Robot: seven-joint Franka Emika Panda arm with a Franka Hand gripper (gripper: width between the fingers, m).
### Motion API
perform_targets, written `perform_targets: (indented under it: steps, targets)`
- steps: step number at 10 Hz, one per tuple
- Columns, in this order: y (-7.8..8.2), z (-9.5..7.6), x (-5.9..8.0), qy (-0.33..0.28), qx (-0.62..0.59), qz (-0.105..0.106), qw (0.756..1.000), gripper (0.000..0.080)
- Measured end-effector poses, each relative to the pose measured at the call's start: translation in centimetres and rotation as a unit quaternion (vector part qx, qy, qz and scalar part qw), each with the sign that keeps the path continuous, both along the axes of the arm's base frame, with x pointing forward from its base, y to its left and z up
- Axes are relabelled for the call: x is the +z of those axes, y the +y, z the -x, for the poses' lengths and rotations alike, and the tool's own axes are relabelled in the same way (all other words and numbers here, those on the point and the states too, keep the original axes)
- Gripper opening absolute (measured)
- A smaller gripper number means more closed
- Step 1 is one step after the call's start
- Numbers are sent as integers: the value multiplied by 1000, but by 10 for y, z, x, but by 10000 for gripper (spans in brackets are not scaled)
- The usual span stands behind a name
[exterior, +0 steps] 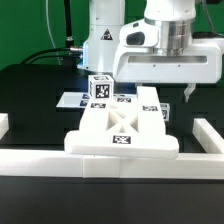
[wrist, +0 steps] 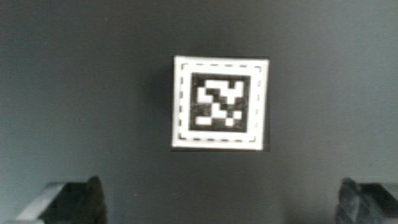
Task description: Assemble chair
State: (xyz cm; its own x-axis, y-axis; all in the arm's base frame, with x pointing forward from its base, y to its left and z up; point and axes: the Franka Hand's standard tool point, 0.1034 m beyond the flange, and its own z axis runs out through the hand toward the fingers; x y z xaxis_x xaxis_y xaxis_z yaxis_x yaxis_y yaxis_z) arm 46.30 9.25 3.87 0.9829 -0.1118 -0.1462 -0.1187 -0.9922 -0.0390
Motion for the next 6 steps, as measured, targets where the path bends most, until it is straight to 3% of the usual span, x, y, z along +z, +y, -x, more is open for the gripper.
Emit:
perform_targets:
  steps: [4,6]
  targets:
    - [-1,1,-2,-2,-1,1,1000,649]
    - [1,25,-20,-8,-3,12,1000,649]
